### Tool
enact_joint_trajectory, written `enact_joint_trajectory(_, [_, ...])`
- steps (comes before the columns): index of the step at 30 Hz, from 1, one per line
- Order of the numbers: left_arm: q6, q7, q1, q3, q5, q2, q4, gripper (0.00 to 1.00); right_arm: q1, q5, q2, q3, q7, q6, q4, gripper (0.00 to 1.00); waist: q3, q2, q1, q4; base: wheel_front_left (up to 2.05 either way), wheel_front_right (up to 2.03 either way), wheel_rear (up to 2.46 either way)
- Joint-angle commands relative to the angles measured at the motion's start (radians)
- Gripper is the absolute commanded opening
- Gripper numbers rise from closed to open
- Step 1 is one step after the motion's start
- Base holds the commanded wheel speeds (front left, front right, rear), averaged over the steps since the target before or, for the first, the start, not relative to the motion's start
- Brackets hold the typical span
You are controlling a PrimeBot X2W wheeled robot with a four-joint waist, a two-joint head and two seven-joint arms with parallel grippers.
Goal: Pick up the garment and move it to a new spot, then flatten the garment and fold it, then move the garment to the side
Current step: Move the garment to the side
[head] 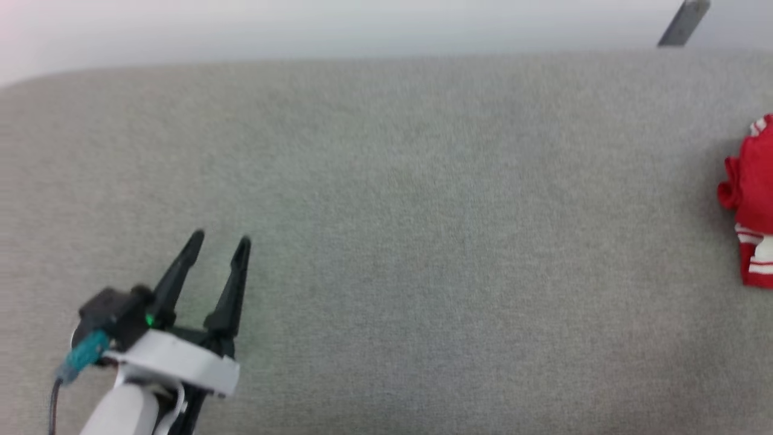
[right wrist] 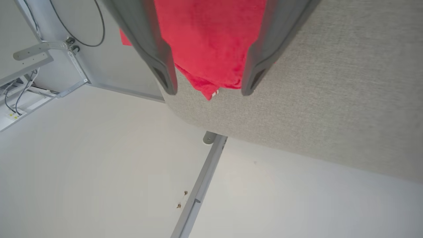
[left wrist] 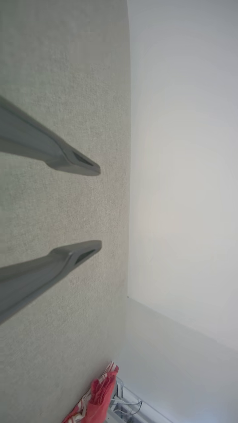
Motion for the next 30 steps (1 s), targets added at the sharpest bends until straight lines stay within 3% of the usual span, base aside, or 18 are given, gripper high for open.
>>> enact_joint_trajectory(1, [-0.002, 0.001, 0.039, 0.017, 0.013, -0.008, 0.000, 1.00, 0.037, 0.019, 0.015, 0.002, -0.014, -0.002, -0.011, 1.00, -0.106, -0.0001, 0.0000, 0.046, 0.00, 0.00, 0.00])
enact_joint_trajectory(6, [-0.002, 0.001, 0.132, 0.069, 0.032, -0.020, -0.001, 1.00, 0.149, 0.067, 0.059, 0.017, -0.032, -0.002, -0.084, 1.00, -0.182, -0.0001, 0.0000, 0.077, 0.00, 0.00, 0.00])
enact_joint_trajectory(12, [-0.002, 0.001, 0.216, 0.125, 0.054, -0.032, -0.006, 1.00, 0.351, 0.115, 0.099, -0.060, -0.034, -0.002, -0.315, 1.00, -0.244, -0.0001, 0.0000, 0.113, 0.00, 0.00, 0.00])
enact_joint_trajectory(20, [-0.002, 0.001, 0.303, 0.187, 0.066, -0.037, -0.016, 1.00, 0.598, 0.071, 0.189, -0.171, -0.034, -0.002, -0.589, 1.00, -0.281, -0.0001, 0.0000, 0.134, 0.00, 0.00, 0.00])
enact_joint_trajectory(30, [-0.003, 0.001, 0.405, 0.275, 0.085, -0.061, -0.039, 1.00, 0.788, 0.008, 0.280, -0.245, -0.034, -0.002, -0.766, 1.00, -0.300, -0.0001, 0.0000, 0.140, 0.00, 0.00, 0.00])
